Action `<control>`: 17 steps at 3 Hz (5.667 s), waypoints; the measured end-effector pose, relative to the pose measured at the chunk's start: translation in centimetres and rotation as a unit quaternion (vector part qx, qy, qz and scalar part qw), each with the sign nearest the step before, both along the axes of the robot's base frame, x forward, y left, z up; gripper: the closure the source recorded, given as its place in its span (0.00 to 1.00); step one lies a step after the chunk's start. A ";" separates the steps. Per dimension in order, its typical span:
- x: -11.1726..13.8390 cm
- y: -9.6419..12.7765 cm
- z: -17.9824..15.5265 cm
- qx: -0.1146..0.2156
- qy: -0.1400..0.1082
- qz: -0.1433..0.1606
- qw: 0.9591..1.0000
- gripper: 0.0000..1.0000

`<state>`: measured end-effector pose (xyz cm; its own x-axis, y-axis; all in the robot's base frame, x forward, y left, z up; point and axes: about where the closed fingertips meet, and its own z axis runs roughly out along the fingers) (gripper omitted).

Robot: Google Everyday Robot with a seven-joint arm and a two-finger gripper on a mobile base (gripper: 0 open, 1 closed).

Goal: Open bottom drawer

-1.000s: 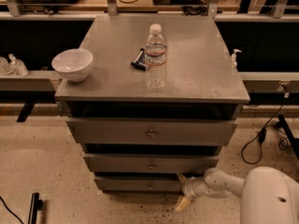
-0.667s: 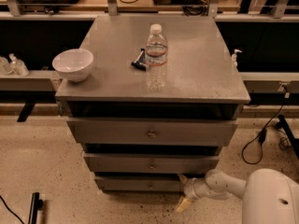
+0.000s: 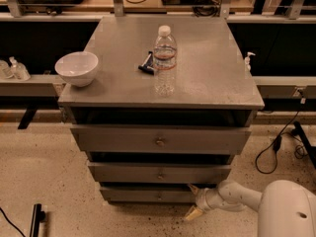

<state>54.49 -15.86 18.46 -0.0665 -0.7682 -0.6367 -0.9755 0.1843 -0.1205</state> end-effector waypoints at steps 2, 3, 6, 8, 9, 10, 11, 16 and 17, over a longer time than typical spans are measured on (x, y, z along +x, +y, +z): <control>-0.3 0.1 0.2 -0.005 -0.001 0.007 1.000 0.45; -0.8 0.2 0.6 -0.003 -0.002 0.016 1.000 0.59; -2.3 0.6 1.7 0.003 -0.004 0.034 0.999 0.14; -2.4 1.3 1.7 -0.001 -0.002 0.036 0.999 0.00; -2.8 1.7 1.3 -0.003 0.008 0.044 0.999 0.18; -3.8 1.9 0.8 -0.008 0.025 0.058 0.998 0.31; -4.8 2.2 0.6 -0.007 0.041 0.080 0.996 0.43; -9.3 1.5 4.8 0.055 0.054 0.144 0.987 0.35; -8.5 2.4 5.6 0.060 0.034 0.136 0.988 0.12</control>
Offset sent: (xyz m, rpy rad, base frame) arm -0.0060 -0.0017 0.0070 -0.0188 -0.0091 0.0290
